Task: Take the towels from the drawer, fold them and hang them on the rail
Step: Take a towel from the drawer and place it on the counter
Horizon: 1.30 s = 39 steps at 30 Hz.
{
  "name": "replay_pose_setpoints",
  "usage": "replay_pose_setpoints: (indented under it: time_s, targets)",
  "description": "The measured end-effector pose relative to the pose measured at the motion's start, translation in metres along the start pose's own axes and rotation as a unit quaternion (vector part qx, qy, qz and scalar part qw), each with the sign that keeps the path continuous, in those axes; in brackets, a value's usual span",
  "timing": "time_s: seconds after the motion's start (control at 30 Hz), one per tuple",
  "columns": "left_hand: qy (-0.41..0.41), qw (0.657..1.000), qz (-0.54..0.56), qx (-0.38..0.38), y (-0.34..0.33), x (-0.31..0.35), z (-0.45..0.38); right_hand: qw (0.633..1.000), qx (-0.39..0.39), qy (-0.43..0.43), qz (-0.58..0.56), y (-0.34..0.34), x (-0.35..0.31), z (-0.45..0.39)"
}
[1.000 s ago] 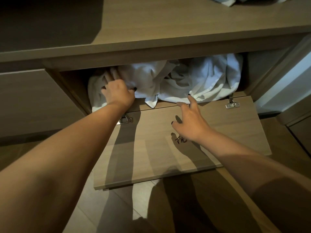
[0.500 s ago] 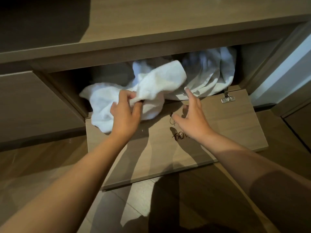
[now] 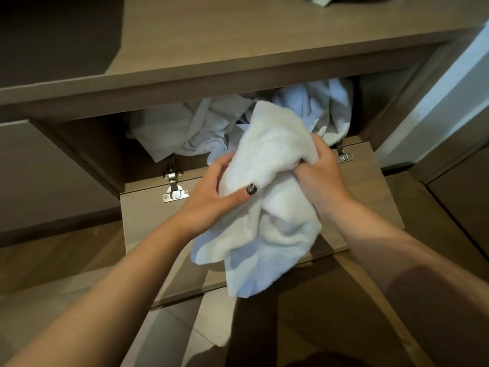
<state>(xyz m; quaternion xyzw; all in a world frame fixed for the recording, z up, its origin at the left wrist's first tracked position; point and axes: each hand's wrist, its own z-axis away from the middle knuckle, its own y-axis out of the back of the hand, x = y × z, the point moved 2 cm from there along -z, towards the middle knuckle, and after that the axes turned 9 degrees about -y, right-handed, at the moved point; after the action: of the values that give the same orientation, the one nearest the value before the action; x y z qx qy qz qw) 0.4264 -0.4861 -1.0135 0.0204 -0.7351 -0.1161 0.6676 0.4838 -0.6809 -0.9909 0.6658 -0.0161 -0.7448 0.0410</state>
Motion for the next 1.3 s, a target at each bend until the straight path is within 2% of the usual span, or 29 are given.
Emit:
replay_pose_setpoints:
  time_s: [0.07, 0.1, 0.17, 0.23, 0.27, 0.33, 0.4, 0.47, 0.53, 0.6, 0.63, 0.7, 0.77, 0.8, 0.87, 0.93, 1.0, 1.07, 1.1, 1.17, 1.23, 1.3]
  targets:
    - [0.025, 0.999, -0.019, -0.024, -0.004, -0.001, 0.002, 1.000, 0.014, 0.017, -0.013, 0.003, -0.018, -0.001]
    - [0.021, 0.999, -0.037, -0.010, -0.005, 0.002, 0.001, 0.999, 0.017, 0.032, -0.004, 0.005, -0.028, -0.002]
    - [0.014, 0.996, -0.043, 0.075, 0.000, 0.013, -0.003, 0.996, 0.025, 0.066, 0.055, 0.013, -0.048, -0.004]
    - [0.012, 0.986, 0.018, 0.165, 0.014, 0.031, -0.007, 0.982, 0.051, 0.097, 0.155, 0.030, -0.065, -0.008]
    - [0.003, 0.979, 0.051, 0.195, 0.021, 0.043, -0.009, 0.968, 0.068, 0.117, 0.213, 0.039, -0.072, -0.008]
    - [-0.026, 0.972, 0.102, 0.209, 0.031, 0.065, -0.014, 0.948, 0.080, 0.135, 0.278, 0.051, -0.082, -0.009]
    - [-0.056, 0.972, 0.120, 0.195, 0.035, 0.083, -0.021, 0.965, 0.053, 0.110, 0.231, 0.051, -0.091, -0.008]
    - [-0.098, 0.975, 0.106, 0.168, 0.036, 0.097, -0.029, 0.989, 0.035, 0.082, 0.116, 0.046, -0.105, -0.008]
    - [-0.138, 0.983, -0.014, 0.123, 0.033, 0.109, -0.038, 0.996, 0.031, 0.073, 0.030, 0.041, -0.130, -0.011]
    - [-0.182, 0.975, -0.106, 0.067, 0.020, 0.124, -0.048, 0.994, -0.039, 0.079, -0.062, 0.032, -0.158, -0.015]
    - [-0.202, 0.971, -0.112, 0.056, 0.014, 0.130, -0.055, 0.986, -0.095, 0.078, -0.109, 0.027, -0.172, -0.016]
    - [-0.193, 0.977, -0.030, 0.078, 0.009, 0.141, -0.066, 0.968, -0.195, 0.079, -0.134, 0.018, -0.197, -0.018]
    - [-0.143, 0.974, 0.133, 0.118, 0.008, 0.153, -0.075, 0.962, -0.244, 0.104, -0.066, 0.018, -0.211, -0.020]
    - [-0.113, 0.965, 0.179, 0.152, 0.009, 0.156, -0.080, 0.962, -0.243, 0.122, -0.030, 0.021, -0.212, -0.021]
    - [-0.067, 0.941, 0.231, 0.236, 0.014, 0.160, -0.088, 0.971, -0.185, 0.150, 0.032, 0.032, -0.202, -0.021]
    - [-0.004, 0.911, 0.297, 0.287, 0.016, 0.161, -0.095, 0.983, -0.114, 0.117, 0.077, 0.041, -0.174, -0.019]
    - [0.064, 0.891, 0.353, 0.278, 0.011, 0.163, -0.099, 0.988, -0.137, 0.023, 0.075, 0.038, -0.140, -0.012]
    - [0.105, 0.889, 0.385, 0.222, 0.006, 0.166, -0.101, 0.981, -0.173, -0.053, 0.072, 0.027, -0.108, -0.008]
    - [0.108, 0.886, 0.403, 0.202, 0.005, 0.167, -0.102, 0.981, -0.172, -0.070, 0.062, 0.023, -0.096, -0.009]
    - [0.110, 0.878, 0.415, 0.210, 0.004, 0.167, -0.102, 0.990, -0.115, -0.078, 0.021, 0.022, -0.087, -0.016]
    - [0.095, 0.879, 0.370, 0.285, 0.009, 0.167, -0.105, 0.996, -0.052, -0.073, -0.002, 0.028, -0.094, -0.025]
    - [0.038, 0.881, 0.295, 0.367, 0.017, 0.174, -0.108, 0.999, -0.010, -0.048, 0.016, 0.039, -0.115, -0.031]
